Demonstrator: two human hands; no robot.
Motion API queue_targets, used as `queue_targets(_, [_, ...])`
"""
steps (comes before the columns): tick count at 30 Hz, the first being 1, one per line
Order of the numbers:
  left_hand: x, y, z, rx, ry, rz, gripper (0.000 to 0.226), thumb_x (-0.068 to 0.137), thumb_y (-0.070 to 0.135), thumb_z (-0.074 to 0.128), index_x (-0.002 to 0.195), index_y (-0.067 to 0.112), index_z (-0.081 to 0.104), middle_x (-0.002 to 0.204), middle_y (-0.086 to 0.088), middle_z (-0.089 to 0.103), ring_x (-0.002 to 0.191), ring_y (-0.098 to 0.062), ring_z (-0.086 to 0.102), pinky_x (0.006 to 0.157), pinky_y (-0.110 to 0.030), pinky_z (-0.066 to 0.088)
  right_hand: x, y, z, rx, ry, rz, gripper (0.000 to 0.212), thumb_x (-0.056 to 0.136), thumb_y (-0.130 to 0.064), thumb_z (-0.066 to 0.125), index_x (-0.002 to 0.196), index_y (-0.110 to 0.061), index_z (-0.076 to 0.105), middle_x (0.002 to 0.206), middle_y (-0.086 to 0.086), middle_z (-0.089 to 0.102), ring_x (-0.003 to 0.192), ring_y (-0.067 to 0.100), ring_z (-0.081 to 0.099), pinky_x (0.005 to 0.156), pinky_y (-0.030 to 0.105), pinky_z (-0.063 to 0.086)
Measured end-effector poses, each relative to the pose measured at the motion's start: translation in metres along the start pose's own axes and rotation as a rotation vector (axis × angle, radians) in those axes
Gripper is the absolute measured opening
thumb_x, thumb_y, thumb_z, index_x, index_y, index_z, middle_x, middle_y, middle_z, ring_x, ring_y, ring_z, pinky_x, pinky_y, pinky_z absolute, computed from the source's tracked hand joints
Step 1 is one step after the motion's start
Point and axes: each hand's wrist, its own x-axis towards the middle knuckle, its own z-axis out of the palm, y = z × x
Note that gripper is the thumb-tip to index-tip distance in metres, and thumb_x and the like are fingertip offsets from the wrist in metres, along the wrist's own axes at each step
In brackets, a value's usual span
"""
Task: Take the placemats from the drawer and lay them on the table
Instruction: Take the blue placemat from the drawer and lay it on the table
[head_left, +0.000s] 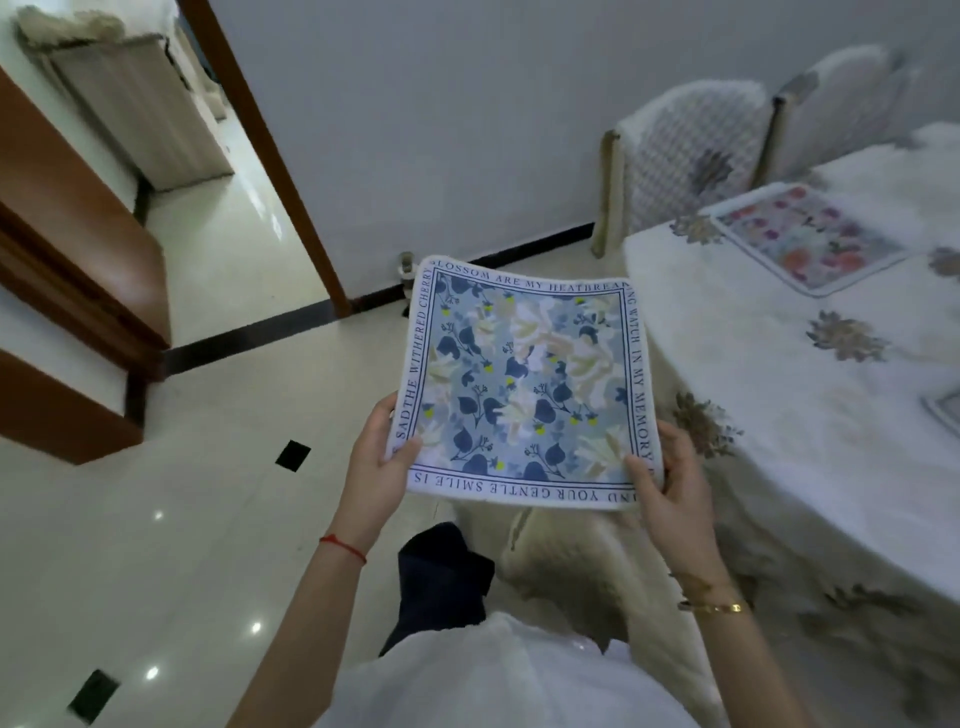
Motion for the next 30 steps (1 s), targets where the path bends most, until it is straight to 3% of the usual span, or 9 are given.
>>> queue_targets(2, [0.050,-0.004,0.010,0.002,-0.095,-0.007,0.045,0.094,-0.002,0.050,0.128,0.028,0.048,0.128,0.005,0.058,0.114,-0.003,0.058,0.095,-0.022,0.050,0.021,0.004,0.005,0.007,0.085,0.036,0.035,0.092,-0.010,0.057,0.120,-0.029,0.049,0.114,-0.002,0.064,0.099,0.016,0.065,0.081,0.043,0.057])
queue_targets(6, [0.153,0.001,0.034,0.036,-0.331,0.024,0.046,0.094,-0.003,0.050,0.135,0.017,0.045,0.134,0.000,0.055,0.122,-0.015,0.055,0.104,-0.044,0.046,0.065,0.006,0.018,0.034,0.298,0.115,0.034,0.093,-0.005,0.056,0.123,-0.020,0.047,0.113,-0.008,0.064,0.098,0.009,0.065,0.082,0.037,0.057])
queue_targets(9, [0.219,0.014,0.056,0.038,-0.486,0.072,0.046,0.094,-0.004,0.050,0.133,0.022,0.046,0.133,0.003,0.056,0.123,-0.011,0.054,0.106,-0.042,0.044,0.094,0.003,0.029,0.025,0.446,0.161,0.038,0.093,-0.006,0.056,0.124,-0.024,0.046,0.115,-0.014,0.062,0.105,0.009,0.063,0.089,0.032,0.053])
queue_targets(13, [0.279,0.030,0.086,0.042,-0.676,0.110,0.049,0.093,-0.006,0.050,0.120,0.035,0.049,0.121,0.018,0.058,0.113,0.001,0.057,0.102,-0.031,0.047,0.114,-0.003,0.036,-0.021,0.625,0.219,0.039,0.093,-0.010,0.056,0.120,-0.036,0.046,0.121,0.003,0.060,0.112,0.020,0.059,0.097,0.045,0.048])
queue_targets(16, [0.313,0.032,0.107,0.050,-0.784,0.105,0.048,0.094,-0.003,0.051,0.119,0.037,0.049,0.122,0.016,0.058,0.114,-0.004,0.058,0.101,-0.034,0.047,0.124,-0.009,0.041,-0.015,0.723,0.273,0.036,0.093,-0.007,0.055,0.123,-0.024,0.045,0.118,0.006,0.062,0.106,0.020,0.062,0.093,0.046,0.051])
queue_targets(21, [0.343,0.030,0.146,0.047,-0.897,0.086,0.044,0.094,-0.004,0.050,0.118,0.033,0.051,0.118,0.011,0.060,0.106,0.002,0.061,0.095,-0.025,0.050,0.139,-0.008,0.039,-0.049,0.827,0.327,0.033,0.094,-0.005,0.054,0.125,-0.013,0.044,0.113,0.009,0.066,0.095,0.011,0.065,0.078,0.024,0.056])
queue_targets(26, [0.362,0.017,0.186,0.097,-0.955,0.083,0.041,0.093,-0.004,0.052,0.132,0.010,0.047,0.129,-0.007,0.059,0.119,-0.022,0.057,0.104,-0.048,0.044,0.150,0.004,0.025,-0.066,0.895,0.393,0.034,0.094,-0.009,0.054,0.126,-0.015,0.043,0.112,0.008,0.066,0.092,0.013,0.066,0.071,0.021,0.056])
queue_targets(30, [0.366,0.019,0.224,0.121,-0.996,0.066,0.041,0.092,-0.005,0.051,0.127,0.016,0.049,0.123,-0.004,0.060,0.115,-0.021,0.058,0.104,-0.044,0.045,0.160,0.015,0.007,-0.101,0.936,0.439,0.033,0.094,-0.009,0.054,0.124,-0.016,0.043,0.109,0.007,0.066,0.088,0.013,0.067,0.072,0.034,0.058])
